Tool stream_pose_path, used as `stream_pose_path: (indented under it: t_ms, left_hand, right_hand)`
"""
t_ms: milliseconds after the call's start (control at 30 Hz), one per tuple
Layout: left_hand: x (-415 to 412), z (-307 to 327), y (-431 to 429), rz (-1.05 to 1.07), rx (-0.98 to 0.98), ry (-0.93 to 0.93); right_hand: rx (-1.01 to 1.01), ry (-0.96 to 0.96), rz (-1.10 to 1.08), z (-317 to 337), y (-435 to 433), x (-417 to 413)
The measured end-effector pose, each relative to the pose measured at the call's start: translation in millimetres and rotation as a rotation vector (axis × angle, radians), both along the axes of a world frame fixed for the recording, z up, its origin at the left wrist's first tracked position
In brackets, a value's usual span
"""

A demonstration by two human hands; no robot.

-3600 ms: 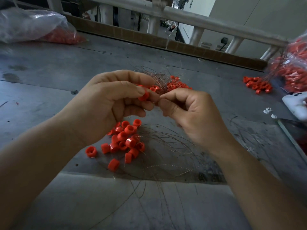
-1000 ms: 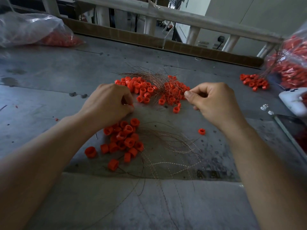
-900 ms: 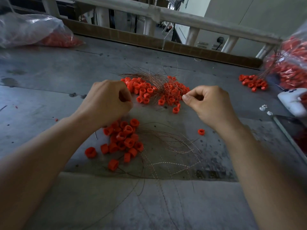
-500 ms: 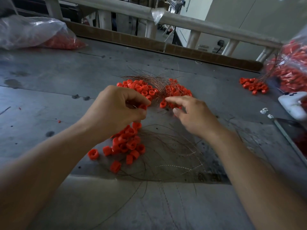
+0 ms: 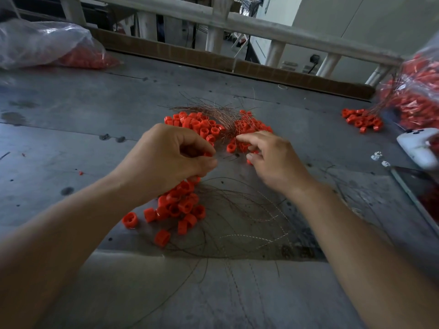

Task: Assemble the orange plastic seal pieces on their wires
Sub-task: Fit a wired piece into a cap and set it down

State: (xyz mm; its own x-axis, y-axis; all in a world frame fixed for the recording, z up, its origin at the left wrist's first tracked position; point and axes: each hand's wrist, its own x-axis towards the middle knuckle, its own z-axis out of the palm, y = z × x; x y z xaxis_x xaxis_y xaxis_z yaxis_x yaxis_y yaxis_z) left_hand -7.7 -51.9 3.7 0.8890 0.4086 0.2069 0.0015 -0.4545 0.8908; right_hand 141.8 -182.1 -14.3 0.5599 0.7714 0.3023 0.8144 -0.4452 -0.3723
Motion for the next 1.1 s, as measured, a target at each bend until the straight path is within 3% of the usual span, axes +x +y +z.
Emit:
stream_pose_path:
  t_ms: [467, 667, 1100]
  left_hand:
    - [0.5, -1.9, 0.1, 0.031, 0.027, -0.058]
    - [-1.9, 5.5, -5.5, -0.069, 0.103, -0.162]
    - [-1.0, 1.8, -4.3, -0.090, 0.212, -0.100]
  right_hand:
    - [0.359, -0.041, -0.010, 13.6, -8.5, -9.1]
    - [0.347, -0.095, 0.084, 18.8, -9.7, -19.5]
    - [0.340, -0.158, 0.204, 17.5, -10.5, -23.8]
